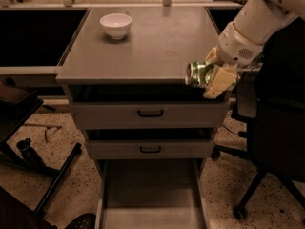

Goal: Place green can into bottom drawer

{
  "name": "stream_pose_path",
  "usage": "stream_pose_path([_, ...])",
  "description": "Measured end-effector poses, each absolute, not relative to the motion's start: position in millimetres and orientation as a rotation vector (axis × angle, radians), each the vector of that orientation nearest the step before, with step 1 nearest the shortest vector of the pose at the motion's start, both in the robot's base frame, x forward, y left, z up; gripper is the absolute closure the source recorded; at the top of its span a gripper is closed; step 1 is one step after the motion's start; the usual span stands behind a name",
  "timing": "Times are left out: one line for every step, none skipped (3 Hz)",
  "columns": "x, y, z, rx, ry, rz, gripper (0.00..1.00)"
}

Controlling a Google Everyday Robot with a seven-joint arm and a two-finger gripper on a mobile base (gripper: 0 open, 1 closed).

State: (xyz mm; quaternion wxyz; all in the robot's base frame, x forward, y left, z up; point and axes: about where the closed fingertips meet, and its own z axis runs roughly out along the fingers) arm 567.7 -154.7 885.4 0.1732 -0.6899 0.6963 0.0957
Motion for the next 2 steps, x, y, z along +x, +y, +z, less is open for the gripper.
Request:
stream_pose_path([534,-165,852,-2.008,1.895,0.425,1.0])
stream_pose_path([514,-140,810,-2.083,1.79,0.481,1.0])
